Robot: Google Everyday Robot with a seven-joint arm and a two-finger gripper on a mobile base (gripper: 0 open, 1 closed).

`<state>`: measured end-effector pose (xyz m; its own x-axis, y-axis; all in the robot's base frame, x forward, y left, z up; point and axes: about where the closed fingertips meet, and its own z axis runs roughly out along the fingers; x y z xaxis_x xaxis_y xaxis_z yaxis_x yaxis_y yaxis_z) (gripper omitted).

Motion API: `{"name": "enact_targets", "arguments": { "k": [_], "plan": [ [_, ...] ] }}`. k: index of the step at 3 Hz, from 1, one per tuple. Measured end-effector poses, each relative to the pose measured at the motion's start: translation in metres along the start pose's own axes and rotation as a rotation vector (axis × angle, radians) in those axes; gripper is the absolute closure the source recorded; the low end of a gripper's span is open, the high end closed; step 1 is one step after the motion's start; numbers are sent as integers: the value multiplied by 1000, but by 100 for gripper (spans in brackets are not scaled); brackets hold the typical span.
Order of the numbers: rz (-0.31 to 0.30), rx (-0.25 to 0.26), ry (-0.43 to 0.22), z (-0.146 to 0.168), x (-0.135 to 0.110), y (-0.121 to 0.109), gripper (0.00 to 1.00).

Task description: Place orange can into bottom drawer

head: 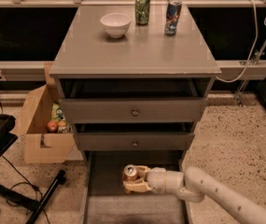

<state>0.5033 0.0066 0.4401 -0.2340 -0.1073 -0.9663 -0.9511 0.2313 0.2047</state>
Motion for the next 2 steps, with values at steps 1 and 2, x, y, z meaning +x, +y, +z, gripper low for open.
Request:
{"name": "enact_targets", "arguments": {
  "k": [1, 2],
  "plan": [
    [30, -11, 1, 34, 75, -6, 100],
    [29, -11, 1, 34, 75, -6, 100]
  ]
}}
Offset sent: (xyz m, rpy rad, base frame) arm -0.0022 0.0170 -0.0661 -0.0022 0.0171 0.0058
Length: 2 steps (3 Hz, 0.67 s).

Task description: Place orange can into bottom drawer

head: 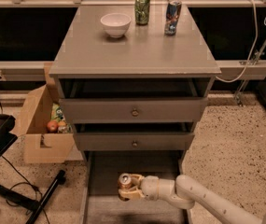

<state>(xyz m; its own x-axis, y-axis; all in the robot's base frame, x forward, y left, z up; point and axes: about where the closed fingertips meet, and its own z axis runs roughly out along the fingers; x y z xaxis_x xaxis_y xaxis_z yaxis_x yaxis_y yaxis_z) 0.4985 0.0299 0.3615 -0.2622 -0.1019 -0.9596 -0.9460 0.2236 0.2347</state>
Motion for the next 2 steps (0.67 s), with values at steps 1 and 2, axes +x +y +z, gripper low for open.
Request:
{"name": "enact_targets", "arguments": {
  "k": [1, 2],
  "plan": [
    [-56, -38, -16, 50, 20, -10, 100],
    [-150, -52, -39, 83, 33, -28, 100]
  ]
}}
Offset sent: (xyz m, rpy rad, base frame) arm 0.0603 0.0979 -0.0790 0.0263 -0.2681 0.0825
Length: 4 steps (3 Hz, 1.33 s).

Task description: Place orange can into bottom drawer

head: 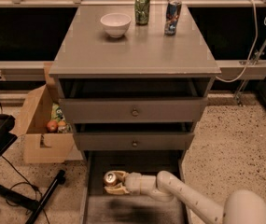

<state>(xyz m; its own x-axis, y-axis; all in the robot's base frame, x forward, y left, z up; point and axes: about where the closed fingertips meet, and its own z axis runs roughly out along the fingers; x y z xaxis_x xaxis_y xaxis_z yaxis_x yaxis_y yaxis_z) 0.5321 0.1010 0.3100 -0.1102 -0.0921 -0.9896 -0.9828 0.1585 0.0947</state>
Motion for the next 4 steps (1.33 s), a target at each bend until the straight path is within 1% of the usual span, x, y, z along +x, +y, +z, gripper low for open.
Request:
{"name": "enact_targets", "arguments": {
  "k": [1, 2, 3, 4],
  "plan": [
    [-71, 1, -1, 25, 22, -18, 100],
    [-68, 7, 1, 49, 61, -31, 100],
    [-11, 13, -3, 55, 91, -35, 100],
    [36, 27, 4, 55, 119, -37, 97]
  ]
}}
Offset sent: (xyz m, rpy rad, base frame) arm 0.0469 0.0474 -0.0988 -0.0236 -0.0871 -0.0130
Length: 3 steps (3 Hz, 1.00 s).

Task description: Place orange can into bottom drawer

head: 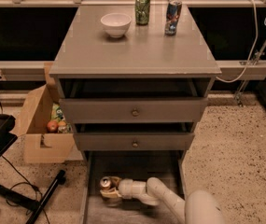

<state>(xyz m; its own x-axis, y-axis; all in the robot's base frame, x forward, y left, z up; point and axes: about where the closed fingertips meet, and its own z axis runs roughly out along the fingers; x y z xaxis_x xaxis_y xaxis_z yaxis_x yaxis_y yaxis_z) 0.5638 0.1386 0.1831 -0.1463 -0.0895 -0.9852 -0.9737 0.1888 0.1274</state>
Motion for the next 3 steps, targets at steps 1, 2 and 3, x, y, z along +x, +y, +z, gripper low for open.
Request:
{"name": "enact_targets", "arguments": {
  "k": [1, 2, 3],
  "plan": [
    [-1, -5, -2, 2, -2, 2, 74],
    [0, -9, -3, 4, -2, 4, 51],
    [1, -12, -4, 6, -2, 5, 27]
  ]
}}
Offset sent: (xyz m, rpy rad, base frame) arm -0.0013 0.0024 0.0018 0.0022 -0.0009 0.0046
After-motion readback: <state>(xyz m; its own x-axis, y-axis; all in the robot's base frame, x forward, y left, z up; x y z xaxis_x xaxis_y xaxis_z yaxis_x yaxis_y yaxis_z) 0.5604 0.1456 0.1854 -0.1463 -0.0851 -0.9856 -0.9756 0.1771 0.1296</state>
